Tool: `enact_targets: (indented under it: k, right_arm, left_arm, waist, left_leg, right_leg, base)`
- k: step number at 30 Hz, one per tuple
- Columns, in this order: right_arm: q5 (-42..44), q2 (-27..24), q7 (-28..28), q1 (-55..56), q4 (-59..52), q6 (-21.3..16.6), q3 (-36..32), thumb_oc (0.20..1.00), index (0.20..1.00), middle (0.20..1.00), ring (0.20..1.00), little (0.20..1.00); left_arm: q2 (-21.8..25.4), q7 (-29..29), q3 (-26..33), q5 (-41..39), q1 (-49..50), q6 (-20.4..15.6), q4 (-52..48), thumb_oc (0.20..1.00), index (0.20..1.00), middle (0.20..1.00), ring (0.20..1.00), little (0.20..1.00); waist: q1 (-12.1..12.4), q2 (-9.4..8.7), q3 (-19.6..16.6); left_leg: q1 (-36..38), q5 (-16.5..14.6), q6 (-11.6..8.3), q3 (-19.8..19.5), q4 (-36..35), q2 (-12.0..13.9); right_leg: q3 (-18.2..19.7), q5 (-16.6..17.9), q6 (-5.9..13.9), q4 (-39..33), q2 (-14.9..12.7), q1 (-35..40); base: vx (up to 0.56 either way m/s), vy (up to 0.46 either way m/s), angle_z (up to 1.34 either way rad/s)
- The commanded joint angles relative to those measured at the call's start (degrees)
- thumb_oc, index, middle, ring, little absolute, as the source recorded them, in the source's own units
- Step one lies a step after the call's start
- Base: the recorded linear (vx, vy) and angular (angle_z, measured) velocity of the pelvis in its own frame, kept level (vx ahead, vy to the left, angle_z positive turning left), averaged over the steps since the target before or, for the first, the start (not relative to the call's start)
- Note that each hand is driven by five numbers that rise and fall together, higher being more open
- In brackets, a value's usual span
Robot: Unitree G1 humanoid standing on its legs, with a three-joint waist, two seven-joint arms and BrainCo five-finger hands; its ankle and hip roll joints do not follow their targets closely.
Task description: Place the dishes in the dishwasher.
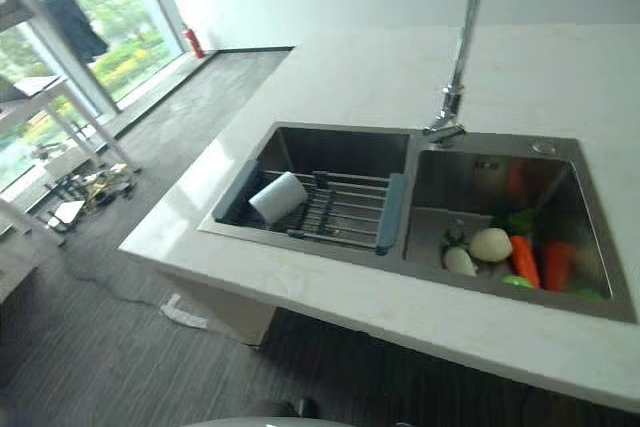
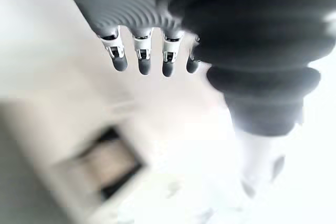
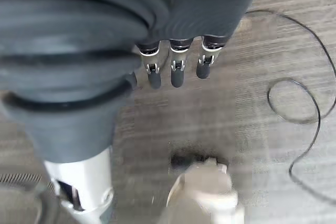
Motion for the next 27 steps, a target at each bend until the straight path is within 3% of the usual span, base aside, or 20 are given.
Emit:
enact_targets:
  k: [1, 2, 5, 7, 9, 13, 20, 27]
  right_arm:
    - [0.8, 3.2, -0.3, -2.2, -0.2, 2.0, 0.0, 1.0, 1.0, 1.0, 1.0, 1.0]
    - [0.7, 3.6, -0.3, -2.1, 0.0, 2.0, 0.6, 1.0, 1.0, 1.0, 1.0, 1.0]
    - [0.5, 3.9, -0.1, -1.6, -0.3, 1.9, 0.3, 1.0, 1.0, 1.0, 1.0, 1.0]
    - [0.9, 4.8, 0.0, -1.7, -0.4, 2.2, -0.2, 1.0, 1.0, 1.0, 1.0, 1.0]
    - [0.8, 6.2, 0.0, -1.1, -1.0, 3.0, -0.3, 1.0, 1.0, 1.0, 1.0, 1.0]
    - [0.2, 7.2, 0.4, 0.1, -0.8, 2.6, -0.1, 1.0, 1.0, 1.0, 1.0, 1.0]
    - [0.2, 6.1, 1.3, 0.8, -1.1, 1.2, -0.2, 1.0, 1.0, 1.0, 1.0, 1.0]
    - [-0.2, 5.5, 1.2, 0.4, -2.1, 0.9, 0.1, 1.0, 1.0, 1.0, 1.0, 1.0]
  left_arm:
    - [-2.0, -4.6, -8.6, 4.8, -7.8, -0.2, -6.4, 1.0, 1.0, 1.0, 1.0, 1.0]
    - [-2.3, -4.9, -24.3, 1.2, -22.6, 2.1, -13.6, 1.0, 1.0, 1.0, 1.0, 1.0]
    - [-5.8, -5.2, -37.2, -3.5, -35.5, 4.2, -21.0, 1.0, 1.0, 1.0, 1.0, 1.0]
    - [-12.0, -5.5, -43.9, -4.6, -40.9, 6.7, -26.7, 1.0, 1.0, 1.0, 1.0, 1.0]
    - [-22.8, -4.5, -44.2, -4.0, -38.4, 10.7, -32.3, 1.0, 1.0, 1.0, 1.0, 1.0]
    - [-31.2, -2.9, -42.4, -1.3, -32.6, 14.8, -33.5, 1.0, 1.0, 1.0, 1.0, 1.0]
    - [-36.6, -3.1, -45.4, 5.4, -28.9, 17.7, -26.6, 1.0, 1.0, 1.0, 1.0, 1.0]
    - [-39.0, 0.0, -47.1, 18.7, -26.8, 14.8, -22.7, 1.0, 1.0, 1.0, 1.0, 1.0]
  waist:
    - [-4.1, -1.42, 1.6]
    - [-5.4, -1.47, 1.3]
    - [-6.6, -1.82, 0.9]
    - [-7.5, -2.74, 0.5]
    - [-9.3, -3.82, 0.8]
    - [-11.0, -4.05, 1.5]
    - [-13.4, -3.13, 2.5]
    - [-14.6, -2.7, 3.4]
  left_leg:
    - [-1.3, -1.8, -1.06, 3.3, 4.0, 3.5]
    - [-1.0, -2.1, -1.3, 4.1, 4.0, 3.9]
    - [-0.9, -2.1, -1.37, 4.6, 4.0, 4.3]
    - [-0.9, -2.3, -1.47, 5.0, 4.0, 4.6]
    - [-0.6, -2.6, -1.45, 6.1, 4.0, 5.2]
    - [-0.6, -2.7, -1.34, 6.9, 4.0, 5.7]
    - [-0.7, -2.7, -1.32, 7.5, 4.0, 5.9]
    - [-0.9, -2.7, -1.36, 7.9, 4.0, 5.8]
  right_leg:
    - [0.8, 5.9, 4.81, -3.8, -2.3, 1.7]
    - [1.4, 5.7, 4.85, -3.8, -1.9, 1.7]
    - [2.5, 6.0, 4.89, -3.8, -1.4, 1.2]
    - [3.6, 6.0, 5.03, -3.8, -1.0, 0.6]
    - [5.6, 6.3, 5.17, -3.8, -0.5, -0.5]
    - [7.3, 6.6, 5.03, -3.8, -0.1, -1.6]
    - [9.4, 6.9, 4.86, -3.8, 0.4, -2.9]
    - [10.7, 7.1, 4.77, -3.8, 0.4, -3.9]
  base:
    - [0.03, -0.076, -0.06]
    - [0.04, -0.07, -0.13]
    - [0.06, -0.064, -0.19]
    - [0.08, -0.103, -0.48]
    - [0.08, -0.132, -0.46]
    - [0.03, -0.065, -0.49]
    - [0.01, -0.009, -0.08]
    - [0.01, 0.023, -0.1]
